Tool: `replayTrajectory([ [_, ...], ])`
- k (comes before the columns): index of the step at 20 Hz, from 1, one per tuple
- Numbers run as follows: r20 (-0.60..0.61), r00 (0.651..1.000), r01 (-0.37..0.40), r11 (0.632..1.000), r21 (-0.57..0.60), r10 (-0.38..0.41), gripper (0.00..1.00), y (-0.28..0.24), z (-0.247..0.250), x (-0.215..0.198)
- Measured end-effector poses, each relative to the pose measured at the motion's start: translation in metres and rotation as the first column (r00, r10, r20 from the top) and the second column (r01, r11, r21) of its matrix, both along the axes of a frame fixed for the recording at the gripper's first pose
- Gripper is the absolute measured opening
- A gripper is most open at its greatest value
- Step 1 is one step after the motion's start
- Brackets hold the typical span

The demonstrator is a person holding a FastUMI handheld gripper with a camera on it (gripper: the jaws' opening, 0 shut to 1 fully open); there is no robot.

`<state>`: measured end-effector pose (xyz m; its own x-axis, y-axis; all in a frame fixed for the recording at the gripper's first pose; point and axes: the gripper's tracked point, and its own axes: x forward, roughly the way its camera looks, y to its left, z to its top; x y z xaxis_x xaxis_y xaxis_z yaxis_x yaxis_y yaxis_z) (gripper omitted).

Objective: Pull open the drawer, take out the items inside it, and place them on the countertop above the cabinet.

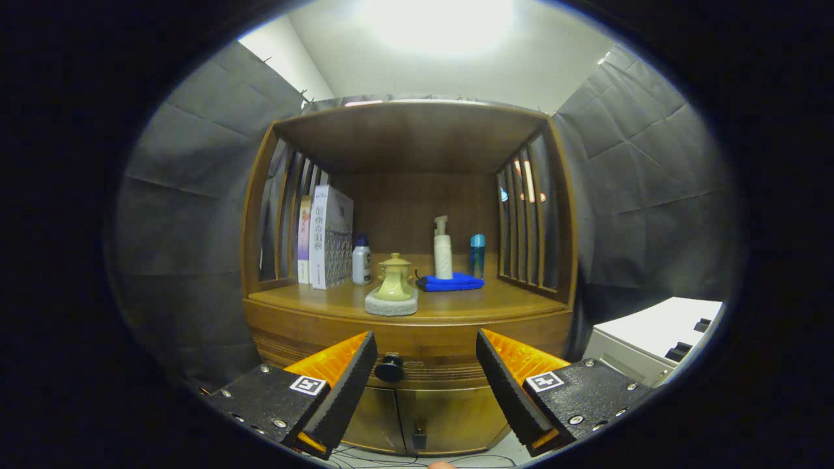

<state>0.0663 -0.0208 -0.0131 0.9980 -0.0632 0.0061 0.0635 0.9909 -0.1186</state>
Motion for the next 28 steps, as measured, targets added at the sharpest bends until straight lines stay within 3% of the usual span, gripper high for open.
replayTrajectory([
  [9,0.072,0.996,0.048,0.999,0.023,-0.050,0.95,-0.039,0.058,-0.076],
  [28,0.072,0.997,0.021,0.999,0.048,-0.024,0.95,-0.028,0.061,-0.080],
])
